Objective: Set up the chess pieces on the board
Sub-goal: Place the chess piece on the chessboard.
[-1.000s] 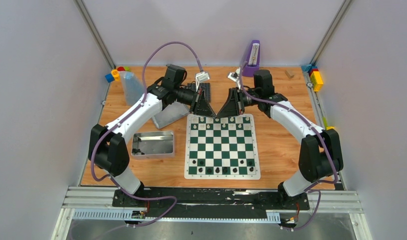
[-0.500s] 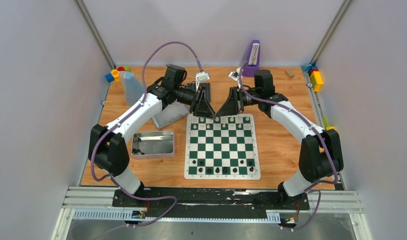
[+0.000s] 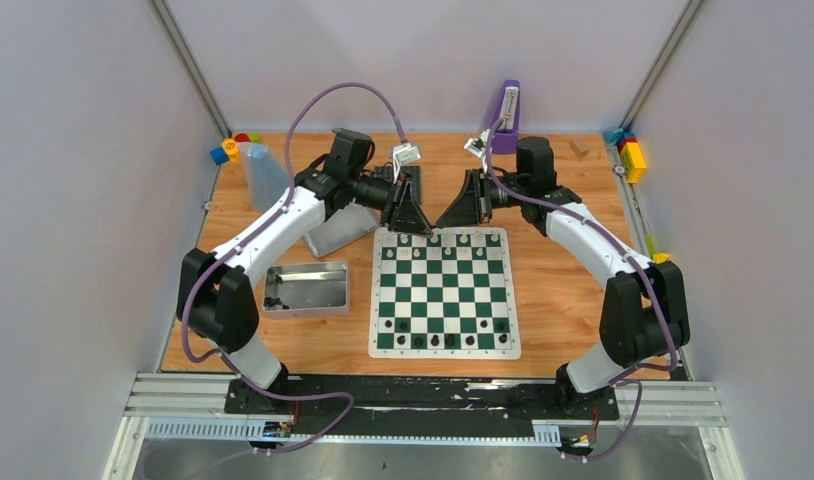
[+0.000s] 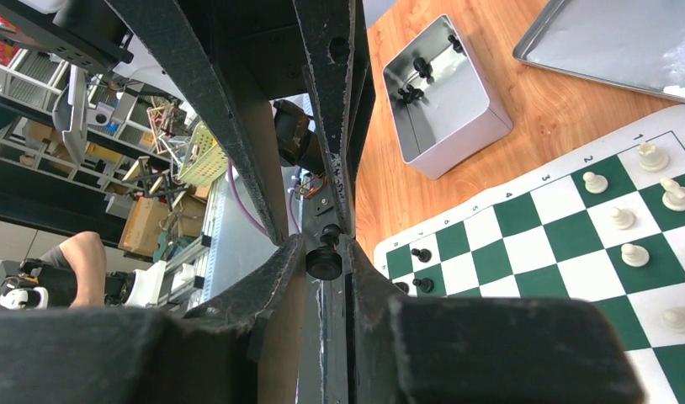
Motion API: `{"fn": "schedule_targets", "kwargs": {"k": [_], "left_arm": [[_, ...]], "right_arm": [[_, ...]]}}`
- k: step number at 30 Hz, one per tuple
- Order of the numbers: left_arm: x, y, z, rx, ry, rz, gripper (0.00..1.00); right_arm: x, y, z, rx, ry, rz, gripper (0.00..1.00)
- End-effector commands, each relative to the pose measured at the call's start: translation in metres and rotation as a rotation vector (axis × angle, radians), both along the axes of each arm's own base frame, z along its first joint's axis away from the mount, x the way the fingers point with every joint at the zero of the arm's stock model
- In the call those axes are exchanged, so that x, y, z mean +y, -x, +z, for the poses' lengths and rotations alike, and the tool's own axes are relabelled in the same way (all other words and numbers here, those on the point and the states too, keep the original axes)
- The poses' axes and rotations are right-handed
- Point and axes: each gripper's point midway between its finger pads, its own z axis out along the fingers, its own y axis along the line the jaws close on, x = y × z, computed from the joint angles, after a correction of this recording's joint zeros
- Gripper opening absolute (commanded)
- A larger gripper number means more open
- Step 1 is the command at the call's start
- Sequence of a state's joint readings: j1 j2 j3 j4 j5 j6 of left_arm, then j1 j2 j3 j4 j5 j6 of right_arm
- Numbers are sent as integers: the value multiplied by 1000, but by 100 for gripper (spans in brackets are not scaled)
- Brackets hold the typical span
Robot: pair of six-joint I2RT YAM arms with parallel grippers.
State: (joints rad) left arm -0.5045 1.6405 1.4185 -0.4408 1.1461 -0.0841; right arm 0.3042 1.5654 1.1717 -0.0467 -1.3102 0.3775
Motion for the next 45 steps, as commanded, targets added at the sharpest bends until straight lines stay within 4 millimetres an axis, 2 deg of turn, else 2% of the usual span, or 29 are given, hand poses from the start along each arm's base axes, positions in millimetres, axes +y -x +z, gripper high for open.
{"fn": "schedule_targets", "kwargs": {"k": [1, 13, 20, 26, 34, 37, 39, 41, 45], "left_arm": [[-4, 0, 12, -40, 23, -12, 43], [-6, -6, 9, -36, 11, -3, 42], [-7, -7, 9, -33, 13, -7, 38], [-8, -7, 9, -28, 13, -9, 30], [-8, -6, 9, -24, 19, -19, 14], [-7, -6, 7, -32, 7, -13, 5], [-3, -5, 3, -49, -17, -3, 1], [2, -4, -3, -79, -53, 10, 0], [15, 1, -19, -155, -169, 25, 0]], "right_arm": [[-1, 1, 12, -61, -28, 1, 0], [-2, 4, 10, -52, -36, 14, 0], [-2, 4, 6, -42, -34, 17, 0], [-1, 4, 4, -38, -33, 17, 0], [-1, 3, -2, -27, -29, 19, 1], [-2, 2, -5, -32, -21, 10, 15], [-5, 0, -5, -46, -14, -8, 35], [-13, -5, -1, -69, -13, -35, 48], [-38, -14, 6, -81, -1, -104, 56]]}}
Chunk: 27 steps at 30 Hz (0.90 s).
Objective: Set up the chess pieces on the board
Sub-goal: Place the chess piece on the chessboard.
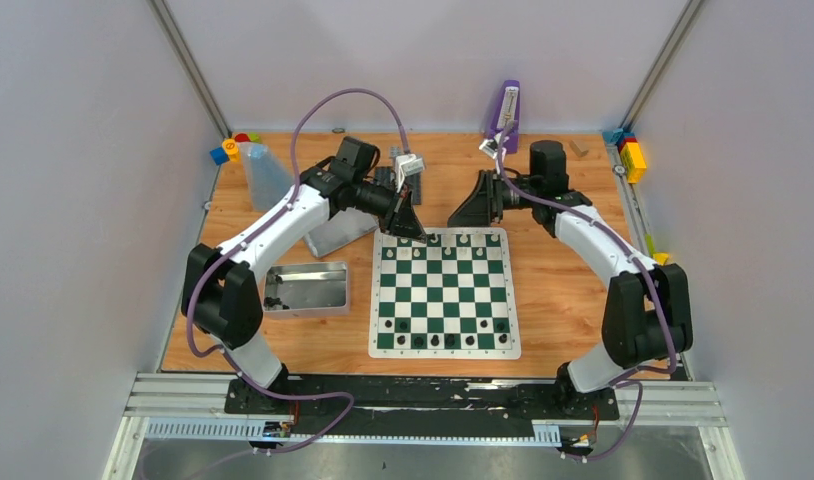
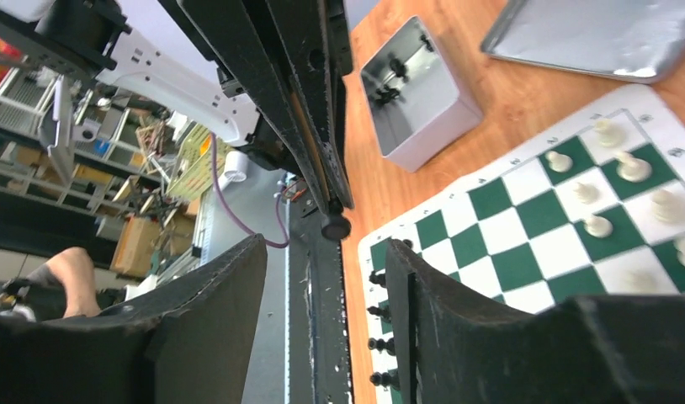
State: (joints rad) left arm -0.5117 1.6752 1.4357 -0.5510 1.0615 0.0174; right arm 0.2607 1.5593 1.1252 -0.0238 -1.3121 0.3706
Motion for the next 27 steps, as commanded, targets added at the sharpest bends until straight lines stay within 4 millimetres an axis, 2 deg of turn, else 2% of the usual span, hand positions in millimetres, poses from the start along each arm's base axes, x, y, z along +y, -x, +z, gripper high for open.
{"fn": "schedule_targets", "kwargs": {"k": [1, 6, 8, 12, 13, 14, 18, 19, 24, 27], "left_arm": [[19, 7, 0, -176, -142, -2, 0], [32, 33, -47, -328, -479, -117, 0], [39, 43, -63, -353, -605, -161, 0], [48, 48, -84, -409, -813, -230, 0], [45, 48, -84, -442, -849, -240, 0], [47, 51, -91, -429, -887, -262, 0], [31, 60, -101, -440, -969, -334, 0], [29, 62, -111, -422, -998, -357, 0], [12, 73, -128, -407, -1064, -432, 1], [9, 78, -142, -375, -1110, -471, 1]], "right_arm": [[-33, -11, 19, -104, 1, -88, 56], [-80, -19, 22, -143, 27, -228, 56], [-105, -23, 22, -159, 39, -306, 55], [-133, -14, 20, -189, 62, -398, 55], [-139, -12, 20, -198, 67, -420, 55], [-141, -9, 18, -203, 71, -428, 55], [-149, 2, 13, -219, 79, -459, 55], [-151, 3, 12, -221, 80, -465, 55], [-156, 6, 13, -228, 71, -472, 55], [-158, 8, 13, -224, 60, -466, 54]]}}
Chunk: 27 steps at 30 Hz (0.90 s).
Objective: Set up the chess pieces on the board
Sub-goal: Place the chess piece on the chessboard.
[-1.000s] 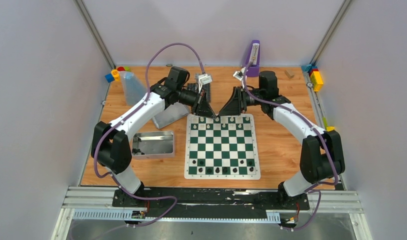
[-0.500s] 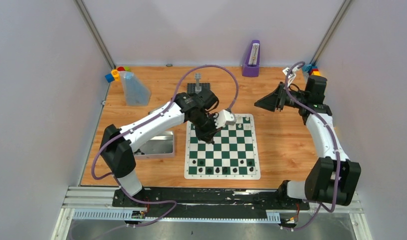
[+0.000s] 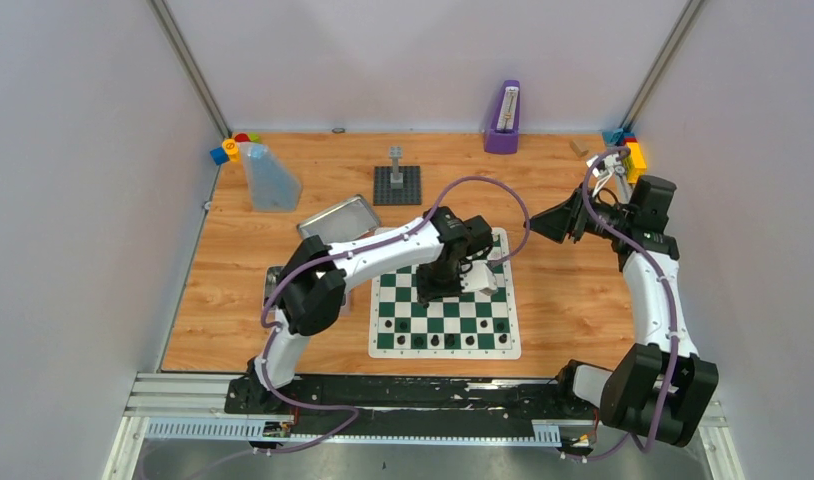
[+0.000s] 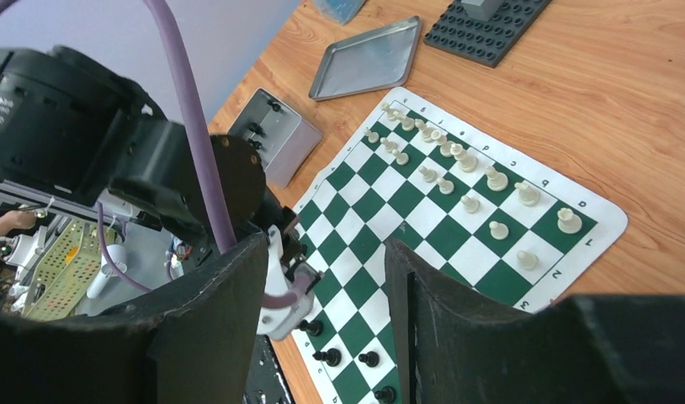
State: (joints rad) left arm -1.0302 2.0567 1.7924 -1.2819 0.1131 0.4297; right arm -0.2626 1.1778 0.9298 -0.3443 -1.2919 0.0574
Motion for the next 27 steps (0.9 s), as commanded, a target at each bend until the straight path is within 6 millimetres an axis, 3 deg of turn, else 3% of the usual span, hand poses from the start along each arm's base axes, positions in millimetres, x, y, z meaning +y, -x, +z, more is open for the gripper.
{"fn": "schedule_targets", "kwargs": {"k": [1, 12, 27], "left_arm": [[-2, 7, -1, 10, -75, -35, 1], [3, 34, -34, 103, -195, -43, 1], [9, 42, -51, 149, -247, -41, 5]], "right_arm": [[-1, 8, 8, -56, -10, 40, 54], [-5, 11, 8, -43, -39, 53, 54], [-5, 10, 4, -21, -55, 61, 53]]}}
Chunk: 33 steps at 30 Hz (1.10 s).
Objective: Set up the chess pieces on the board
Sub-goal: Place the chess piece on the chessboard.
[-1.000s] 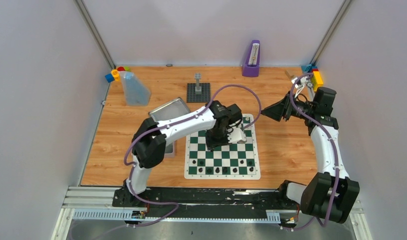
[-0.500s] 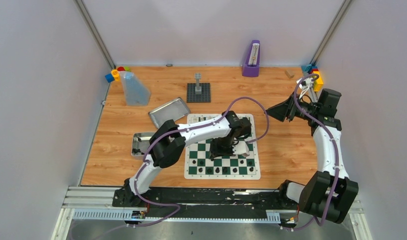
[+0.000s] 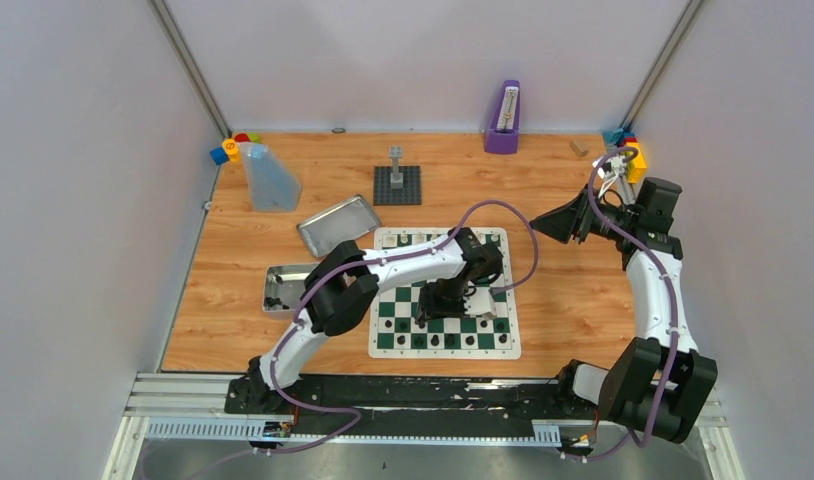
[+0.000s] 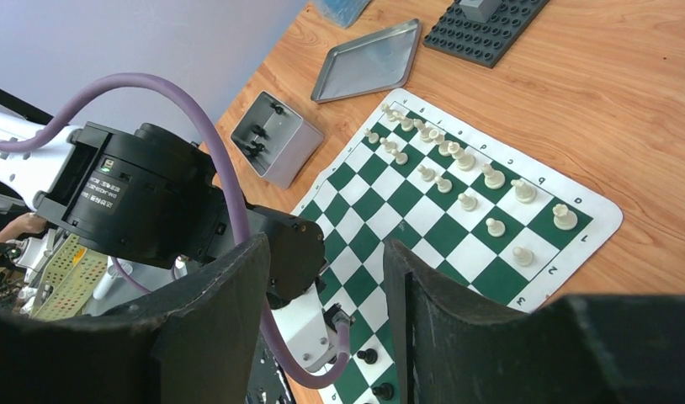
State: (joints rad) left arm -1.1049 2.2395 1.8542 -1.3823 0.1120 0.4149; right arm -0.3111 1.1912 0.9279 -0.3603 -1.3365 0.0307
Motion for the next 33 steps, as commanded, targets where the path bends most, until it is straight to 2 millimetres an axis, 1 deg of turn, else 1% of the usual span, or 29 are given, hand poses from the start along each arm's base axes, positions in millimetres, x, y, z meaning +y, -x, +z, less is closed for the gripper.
{"fn": "schedule_targets", "kwargs": {"k": [1, 15, 22, 33], "left_arm": [[7, 10, -8, 40, -57, 21, 5], [10, 5, -14, 16, -88, 23, 8], [8, 3, -14, 7, -87, 28, 10], [1, 2, -12, 3, -63, 38, 22]], "right_arm": [[6, 10, 6, -22, -37, 69, 53], [6, 12, 6, -21, -43, 76, 53], [6, 12, 7, -24, -44, 77, 53], [6, 13, 6, -16, -50, 80, 53]]}}
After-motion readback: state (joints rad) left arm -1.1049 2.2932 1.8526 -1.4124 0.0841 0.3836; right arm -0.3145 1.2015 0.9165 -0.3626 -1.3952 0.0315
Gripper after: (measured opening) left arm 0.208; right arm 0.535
